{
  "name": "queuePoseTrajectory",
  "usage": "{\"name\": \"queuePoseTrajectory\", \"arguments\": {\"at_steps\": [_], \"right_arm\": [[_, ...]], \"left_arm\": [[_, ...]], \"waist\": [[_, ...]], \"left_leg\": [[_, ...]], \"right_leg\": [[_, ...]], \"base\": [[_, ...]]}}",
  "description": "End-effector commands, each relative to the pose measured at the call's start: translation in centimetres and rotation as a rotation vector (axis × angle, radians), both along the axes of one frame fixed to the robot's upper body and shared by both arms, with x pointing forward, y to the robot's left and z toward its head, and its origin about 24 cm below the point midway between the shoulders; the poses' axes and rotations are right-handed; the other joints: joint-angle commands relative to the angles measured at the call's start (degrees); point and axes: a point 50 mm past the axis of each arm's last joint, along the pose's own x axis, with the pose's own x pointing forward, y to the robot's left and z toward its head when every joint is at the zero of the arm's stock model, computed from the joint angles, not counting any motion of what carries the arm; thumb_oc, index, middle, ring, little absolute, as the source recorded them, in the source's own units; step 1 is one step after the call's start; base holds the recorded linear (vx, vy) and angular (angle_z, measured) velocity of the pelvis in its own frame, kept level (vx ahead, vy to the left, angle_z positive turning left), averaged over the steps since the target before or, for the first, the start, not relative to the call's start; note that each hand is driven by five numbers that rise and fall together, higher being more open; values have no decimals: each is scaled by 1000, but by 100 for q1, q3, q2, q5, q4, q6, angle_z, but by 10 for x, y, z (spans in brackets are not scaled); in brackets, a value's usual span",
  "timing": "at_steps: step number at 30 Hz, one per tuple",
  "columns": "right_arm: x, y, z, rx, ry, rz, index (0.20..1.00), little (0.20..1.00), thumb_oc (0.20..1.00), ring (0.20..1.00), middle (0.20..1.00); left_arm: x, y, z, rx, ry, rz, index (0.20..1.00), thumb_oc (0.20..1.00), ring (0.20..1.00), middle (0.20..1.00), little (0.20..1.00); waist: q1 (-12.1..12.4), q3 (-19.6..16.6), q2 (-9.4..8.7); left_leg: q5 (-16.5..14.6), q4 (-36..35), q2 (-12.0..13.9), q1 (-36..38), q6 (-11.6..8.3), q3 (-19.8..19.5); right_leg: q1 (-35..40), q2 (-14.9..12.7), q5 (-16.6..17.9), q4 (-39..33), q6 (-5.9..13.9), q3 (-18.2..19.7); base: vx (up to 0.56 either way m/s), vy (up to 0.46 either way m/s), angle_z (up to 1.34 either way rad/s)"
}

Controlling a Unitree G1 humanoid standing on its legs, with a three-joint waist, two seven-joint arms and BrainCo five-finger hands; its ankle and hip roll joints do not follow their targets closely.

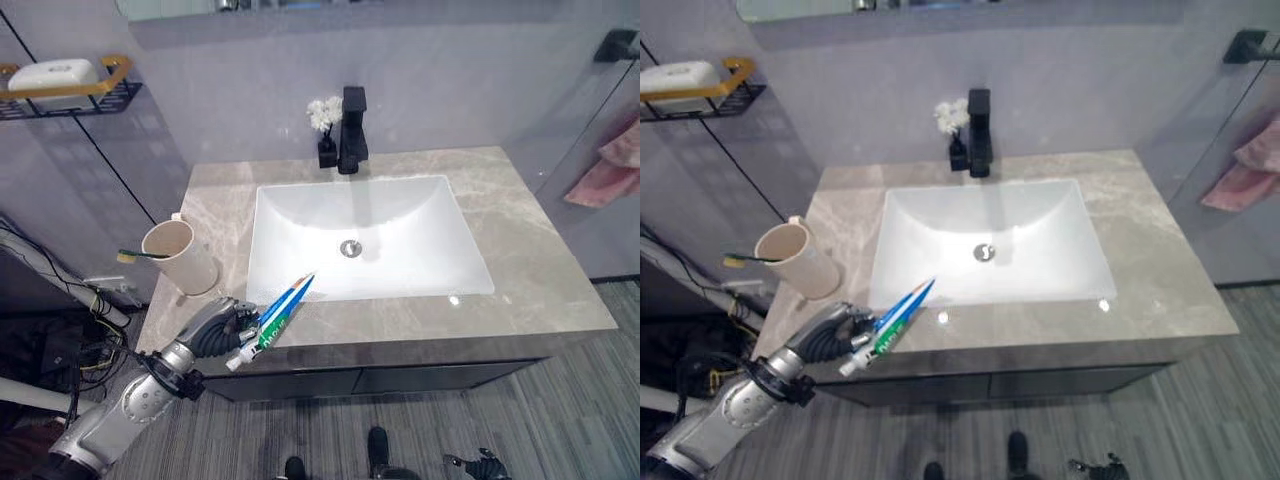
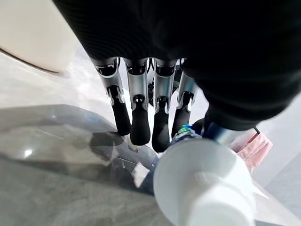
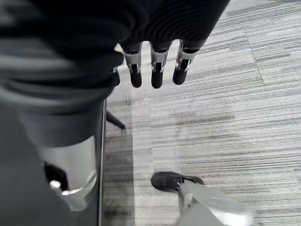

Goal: Put brush and paste in cup on sink, flatten towel.

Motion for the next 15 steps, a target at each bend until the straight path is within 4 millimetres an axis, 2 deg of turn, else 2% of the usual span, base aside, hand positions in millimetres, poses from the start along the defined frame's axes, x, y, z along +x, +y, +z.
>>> {"name": "queuePoseTrajectory", "arguments": {"at_steps": [1, 2, 9, 15], "right_arm": [[3, -11, 4, -30, -27, -91, 1000, 1000, 1000, 1000, 1000], [-6, -15, 3, -33, -4, -134, 1000, 1000, 1000, 1000, 1000], [-24, -19, 1, -33, 49, -202, 1000, 1000, 1000, 1000, 1000], [-32, -14, -2, -10, 49, -254, 1000, 1000, 1000, 1000, 1000]], "left_arm": [[-5, 1, -18, 47, 53, 13, 200, 200, 200, 200, 200], [-3, 2, -20, 55, 50, 26, 200, 200, 200, 200, 200], [-4, 3, -21, 85, 41, 31, 200, 200, 200, 200, 200], [2, 19, -5, 120, -61, 115, 200, 200, 200, 200, 200]], "waist": [[-95, -19, -125], [-121, -70, -142], [-144, -154, -149], [-154, -222, -192]], "left_leg": [[-65, 65, 43, 87, -157, -103], [-69, 65, 57, 123, -164, -101], [-87, 65, 72, 195, -168, -92], [-83, 65, 104, 235, -196, -112]], "right_leg": [[499, -326, -179, 61, 556, 37], [547, -322, -197, 61, 543, 26], [614, -310, -231, 61, 521, 11], [678, -297, -249, 61, 499, -10]], "base": [[0, 0, 0], [0, 0, 0], [0, 0, 0], [0, 0, 0]]}}
